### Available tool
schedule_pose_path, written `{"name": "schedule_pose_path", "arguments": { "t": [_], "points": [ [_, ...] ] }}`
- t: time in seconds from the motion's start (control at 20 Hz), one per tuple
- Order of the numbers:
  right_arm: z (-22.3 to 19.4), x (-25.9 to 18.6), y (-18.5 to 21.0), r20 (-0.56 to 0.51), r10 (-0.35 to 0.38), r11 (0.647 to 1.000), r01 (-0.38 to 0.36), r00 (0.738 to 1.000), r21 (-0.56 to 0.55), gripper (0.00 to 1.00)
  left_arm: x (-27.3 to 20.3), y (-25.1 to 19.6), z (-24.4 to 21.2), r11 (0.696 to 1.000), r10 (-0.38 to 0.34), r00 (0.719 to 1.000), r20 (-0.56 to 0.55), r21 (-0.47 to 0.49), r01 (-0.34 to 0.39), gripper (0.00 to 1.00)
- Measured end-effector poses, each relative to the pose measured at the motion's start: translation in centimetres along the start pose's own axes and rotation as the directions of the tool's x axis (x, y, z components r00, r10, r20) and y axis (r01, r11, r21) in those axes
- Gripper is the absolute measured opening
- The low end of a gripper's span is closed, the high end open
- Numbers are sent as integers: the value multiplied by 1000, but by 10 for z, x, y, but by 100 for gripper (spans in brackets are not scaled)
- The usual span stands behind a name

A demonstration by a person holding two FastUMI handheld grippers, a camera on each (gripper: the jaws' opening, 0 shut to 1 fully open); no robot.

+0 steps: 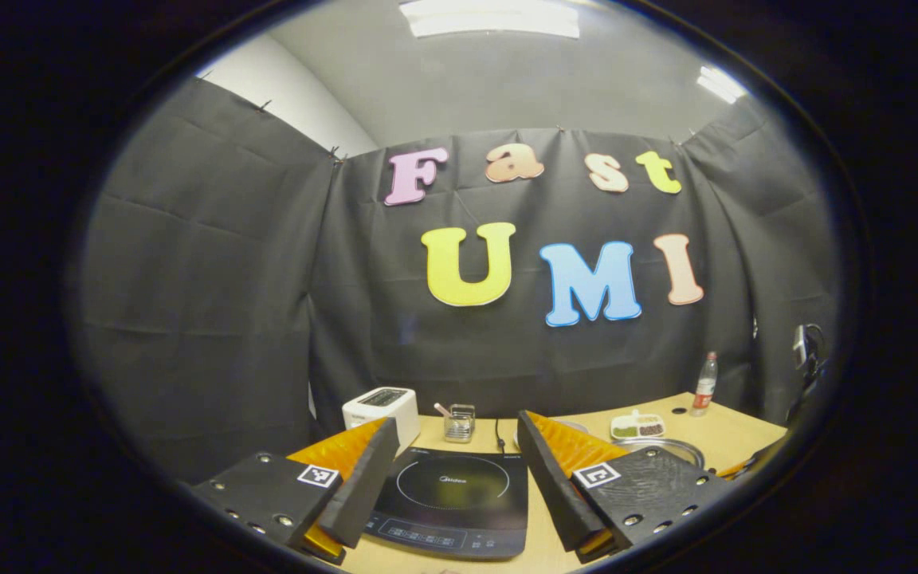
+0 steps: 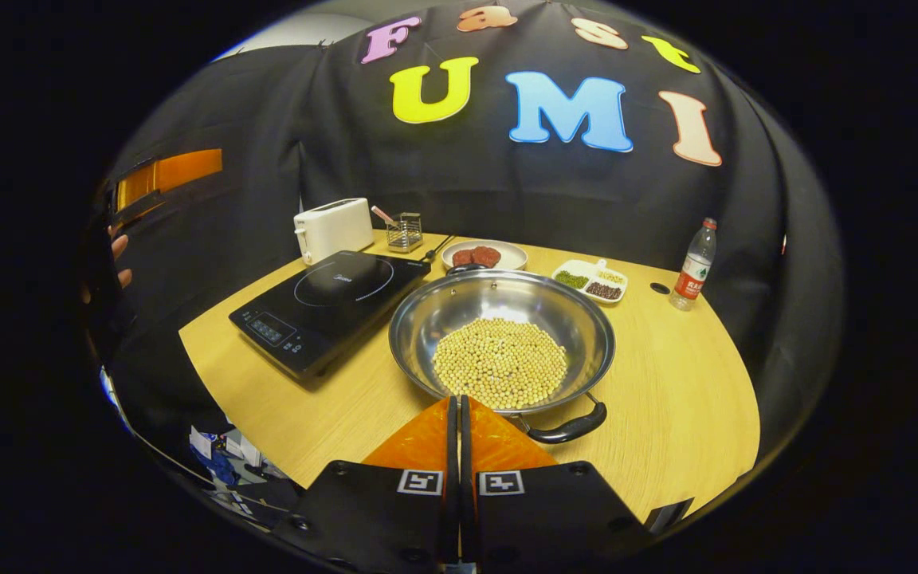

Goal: First push the handle of the pot to place it horizontally, then grasp the pot with both hands and set it on the induction cooktop.

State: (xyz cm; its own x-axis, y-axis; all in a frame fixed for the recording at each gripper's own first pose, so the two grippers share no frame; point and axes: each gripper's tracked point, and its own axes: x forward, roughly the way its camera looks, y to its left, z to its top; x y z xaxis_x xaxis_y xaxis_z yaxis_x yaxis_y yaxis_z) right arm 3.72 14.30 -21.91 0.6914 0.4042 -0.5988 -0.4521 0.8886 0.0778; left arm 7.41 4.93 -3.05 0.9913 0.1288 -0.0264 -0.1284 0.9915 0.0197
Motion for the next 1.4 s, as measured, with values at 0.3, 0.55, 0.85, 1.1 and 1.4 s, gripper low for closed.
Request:
{"name": "schedule_pose_path", "arguments": {
  "t": [0.3,0.55,0.85,1.1,1.4],
  "points": [
    [-23,17,-14,-86,29,1000,-28,996,6,5,11,-16,-12,1000,18,999,-36,8,-18,89],
    [-35,27,-32,-145,19,1000,-17,989,17,3,21,-29,-16,1000,12,999,-52,21,-10,89],
    [-36,30,-43,-160,20,1000,-17,987,21,3,31,-43,-16,1000,3,999,-51,27,-1,90],
    [-36,31,-58,-170,0,1000,1,985,4,2,38,-52,-19,1000,-8,999,-49,21,9,89],
    [-35,34,-85,-191,-47,999,48,980,1,1,40,-61,-19,1000,-15,999,-50,15,16,92]
  ]
}}
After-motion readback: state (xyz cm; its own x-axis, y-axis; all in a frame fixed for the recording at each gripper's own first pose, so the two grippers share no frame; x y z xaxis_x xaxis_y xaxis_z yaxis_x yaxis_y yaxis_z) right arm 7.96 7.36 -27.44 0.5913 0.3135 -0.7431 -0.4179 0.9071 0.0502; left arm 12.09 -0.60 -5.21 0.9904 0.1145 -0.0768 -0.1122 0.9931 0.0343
